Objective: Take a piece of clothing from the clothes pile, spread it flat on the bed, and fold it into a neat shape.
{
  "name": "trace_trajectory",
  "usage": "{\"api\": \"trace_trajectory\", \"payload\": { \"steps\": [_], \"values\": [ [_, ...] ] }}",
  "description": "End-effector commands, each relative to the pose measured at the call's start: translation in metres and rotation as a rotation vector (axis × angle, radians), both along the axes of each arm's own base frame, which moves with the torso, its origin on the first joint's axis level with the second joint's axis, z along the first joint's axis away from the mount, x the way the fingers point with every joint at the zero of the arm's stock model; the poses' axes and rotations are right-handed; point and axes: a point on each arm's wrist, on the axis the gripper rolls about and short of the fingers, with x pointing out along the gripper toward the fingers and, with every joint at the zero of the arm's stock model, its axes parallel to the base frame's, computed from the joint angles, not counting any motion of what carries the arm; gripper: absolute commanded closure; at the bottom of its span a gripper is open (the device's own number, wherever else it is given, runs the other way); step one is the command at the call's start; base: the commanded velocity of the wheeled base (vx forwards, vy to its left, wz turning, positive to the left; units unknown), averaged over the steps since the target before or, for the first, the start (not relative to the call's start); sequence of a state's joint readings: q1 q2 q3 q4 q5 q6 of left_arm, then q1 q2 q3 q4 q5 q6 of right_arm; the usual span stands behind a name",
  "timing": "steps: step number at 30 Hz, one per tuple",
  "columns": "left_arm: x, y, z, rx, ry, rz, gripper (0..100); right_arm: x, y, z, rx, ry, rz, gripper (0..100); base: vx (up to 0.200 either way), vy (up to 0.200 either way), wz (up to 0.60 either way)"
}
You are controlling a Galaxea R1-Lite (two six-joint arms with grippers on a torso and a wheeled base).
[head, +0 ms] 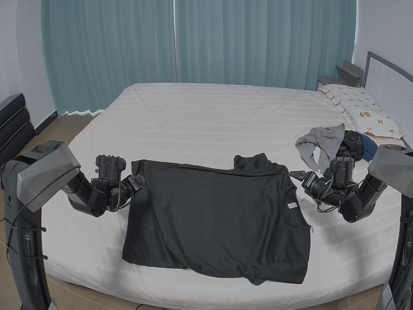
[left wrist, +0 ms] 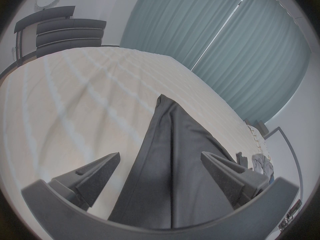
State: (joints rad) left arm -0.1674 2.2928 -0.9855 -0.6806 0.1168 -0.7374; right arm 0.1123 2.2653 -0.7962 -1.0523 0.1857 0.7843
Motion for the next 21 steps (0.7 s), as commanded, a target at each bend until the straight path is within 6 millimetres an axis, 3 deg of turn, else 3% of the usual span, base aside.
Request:
{"api": "trace_trajectory", "payload": {
  "steps": [1, 2, 3, 8, 16, 21],
  "values": [
    [-0.091, -0.016, 0.035, -0.047, -0.058, -0.101, 0, -0.07, 0.004, 0.017, 0.026, 0.043, 0.068, 0, 0.0, 0.0, 0.0],
    [-0.091, -0.016, 0.035, -0.047, -0.058, -0.101, 0, -0.07, 0.004, 0.017, 0.026, 0.043, 0.068, 0, 0.0, 0.0, 0.0],
    [-0.115, -0.019, 0.039, -0.061, -0.039, -0.118, 0, -0.094, 0.007, 0.017, 0.027, 0.081, 0.094, 0, 0.0, 0.0, 0.0],
    [-0.137, -0.025, 0.04, -0.146, -0.002, -0.102, 0, -0.11, 0.006, 0.01, 0.026, 0.108, 0.098, 0, -0.16, 0.0, 0.0],
    [-0.149, -0.018, 0.023, -0.2, 0.103, -0.095, 0, -0.12, 0.003, 0.003, 0.023, 0.119, 0.094, 0, -0.2, 0.0, 0.0],
    [-0.145, -0.017, -0.002, -0.183, 0.188, -0.073, 0, -0.121, 0.004, -0.003, 0.017, 0.141, 0.1, 0, 0.0, 0.0, 0.0]
  ]
}}
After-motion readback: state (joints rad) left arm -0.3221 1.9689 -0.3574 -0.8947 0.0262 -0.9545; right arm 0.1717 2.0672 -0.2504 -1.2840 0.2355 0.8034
